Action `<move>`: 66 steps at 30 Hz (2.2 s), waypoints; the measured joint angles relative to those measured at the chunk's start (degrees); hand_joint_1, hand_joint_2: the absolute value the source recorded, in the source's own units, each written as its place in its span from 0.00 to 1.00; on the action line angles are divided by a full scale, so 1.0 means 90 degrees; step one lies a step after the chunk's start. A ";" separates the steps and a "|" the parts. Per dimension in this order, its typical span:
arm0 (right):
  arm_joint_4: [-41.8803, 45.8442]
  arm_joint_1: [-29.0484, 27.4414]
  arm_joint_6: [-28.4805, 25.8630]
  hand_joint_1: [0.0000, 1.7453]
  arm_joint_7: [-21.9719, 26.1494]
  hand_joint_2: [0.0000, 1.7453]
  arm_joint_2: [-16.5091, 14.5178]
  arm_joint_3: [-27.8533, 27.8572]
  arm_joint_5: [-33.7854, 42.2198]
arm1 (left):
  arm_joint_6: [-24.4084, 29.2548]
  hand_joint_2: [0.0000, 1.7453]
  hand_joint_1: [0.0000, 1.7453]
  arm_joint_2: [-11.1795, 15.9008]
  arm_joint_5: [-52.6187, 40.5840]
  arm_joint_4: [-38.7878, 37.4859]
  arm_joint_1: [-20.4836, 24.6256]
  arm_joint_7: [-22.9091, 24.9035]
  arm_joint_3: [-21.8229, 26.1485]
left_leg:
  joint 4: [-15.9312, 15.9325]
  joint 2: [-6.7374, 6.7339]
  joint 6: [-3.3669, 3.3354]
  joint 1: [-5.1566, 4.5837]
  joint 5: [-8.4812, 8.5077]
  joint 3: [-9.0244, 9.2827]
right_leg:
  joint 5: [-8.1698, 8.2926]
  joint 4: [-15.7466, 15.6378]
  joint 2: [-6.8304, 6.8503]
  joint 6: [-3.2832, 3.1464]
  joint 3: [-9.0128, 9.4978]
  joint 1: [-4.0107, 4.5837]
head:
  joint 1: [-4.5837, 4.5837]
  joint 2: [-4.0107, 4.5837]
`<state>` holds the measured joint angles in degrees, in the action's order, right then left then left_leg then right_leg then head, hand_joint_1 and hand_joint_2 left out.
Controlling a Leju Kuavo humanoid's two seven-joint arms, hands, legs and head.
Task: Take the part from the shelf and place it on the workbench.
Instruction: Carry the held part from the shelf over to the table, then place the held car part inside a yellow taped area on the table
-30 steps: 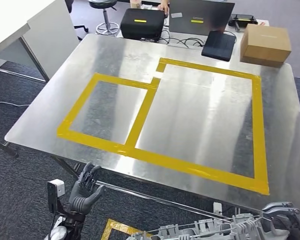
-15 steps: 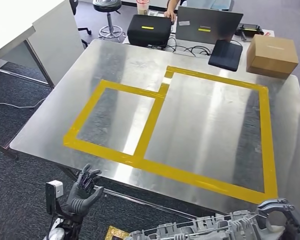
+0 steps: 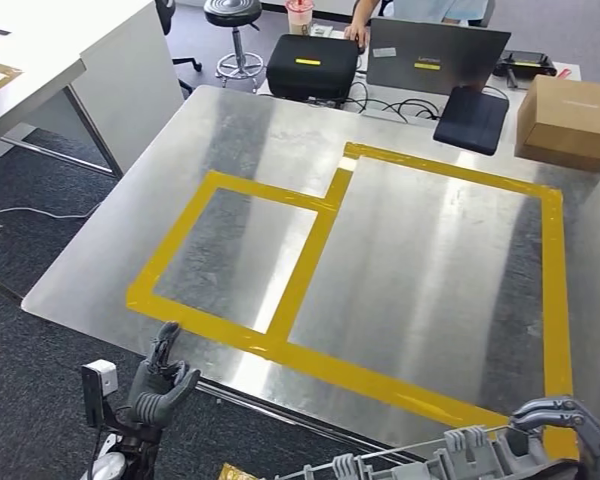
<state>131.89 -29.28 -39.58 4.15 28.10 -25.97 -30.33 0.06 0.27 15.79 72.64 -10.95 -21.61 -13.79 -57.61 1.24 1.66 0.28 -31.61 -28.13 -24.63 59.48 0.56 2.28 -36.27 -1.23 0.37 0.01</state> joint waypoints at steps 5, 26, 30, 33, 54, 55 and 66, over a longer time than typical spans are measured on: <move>0.0374 0.0153 0.0053 0.77 0.0183 1.00 -0.0393 0.0565 -0.0029 | -0.0064 1.00 0.00 0.0015 -0.0007 0.0011 -0.0039 0.0010 0.0061 | -0.1691 -0.0054 0.0091 0.0007 -0.0597 -0.1063 | -0.0050 -0.0075 0.0100 -0.0096 0.0097 -0.0017 | -0.0063 -0.0001; 0.0937 0.0750 0.0707 0.77 0.1424 1.00 -0.1407 0.3228 0.0962 | -0.0342 1.00 0.00 -0.0027 -0.0036 0.0005 -0.0263 -0.0214 0.0322 | 0.0011 0.0043 -0.0131 0.0032 0.0264 -0.0139 | -0.0081 0.0097 -0.0006 0.0189 0.0028 -0.0017 | -0.0035 -0.0001; 0.0933 0.0797 0.0726 0.77 0.1414 1.00 -0.1425 0.3446 0.0979 | -0.0324 1.00 0.00 -0.0010 -0.0030 0.0028 -0.0332 -0.0207 0.0438 | 0.0089 0.0053 -0.0008 0.0016 0.0251 -0.0133 | -0.0050 0.0001 -0.0004 0.0055 0.0077 -0.0012 | -0.0051 0.0000; 0.0934 0.0815 0.0740 0.77 0.1419 1.00 -0.1439 0.3542 0.0973 | -0.0320 1.00 0.00 0.0004 -0.0032 0.0041 -0.0349 -0.0200 0.0489 | 0.0149 -0.0022 -0.0270 -0.0003 0.0376 -0.0142 | 0.0000 -0.0041 0.0025 0.0050 0.0071 -0.0013 | -0.0080 0.0000; 0.0725 0.0286 0.5511 0.77 0.0127 1.00 -0.2119 0.6674 -0.0504 | -0.0868 1.00 0.00 -0.0143 -0.0429 0.0132 -0.0463 0.0091 0.0926 | 0.0656 -0.0112 0.0086 0.0211 0.0429 0.0342 | 0.0045 -0.0623 -0.0020 -0.0076 0.0554 0.0223 | -0.0078 -0.0001; 0.0656 0.0457 0.5949 0.77 0.0153 1.00 -0.2128 0.7048 -0.0497 | -0.0904 1.00 0.00 -0.0144 -0.0450 0.0121 -0.0455 0.0089 0.0930 | 0.0656 -0.0124 0.0078 0.0211 0.0430 0.0351 | 0.0054 -0.0640 -0.0030 -0.0064 0.0569 0.0222 | -0.0076 -0.0001; -0.0740 0.2079 0.6417 0.77 0.0386 1.00 -0.1633 0.9927 -0.1046 | -0.1034 1.00 0.00 -0.0141 -0.0552 0.0045 -0.0216 0.0018 0.0985 | 0.0650 -0.0129 -0.0078 0.0060 0.0511 0.0274 | 0.0204 -0.0661 -0.0026 0.0126 0.0577 0.0059 | -0.0079 -0.0001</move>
<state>125.24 -10.56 18.17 7.63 13.40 63.37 -39.74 -9.24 -1.01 10.82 73.05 -12.90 -21.44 -4.92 -51.75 0.08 0.95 0.82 -27.01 -25.67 -22.80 53.53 0.32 3.41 -31.08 -0.70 -0.35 0.00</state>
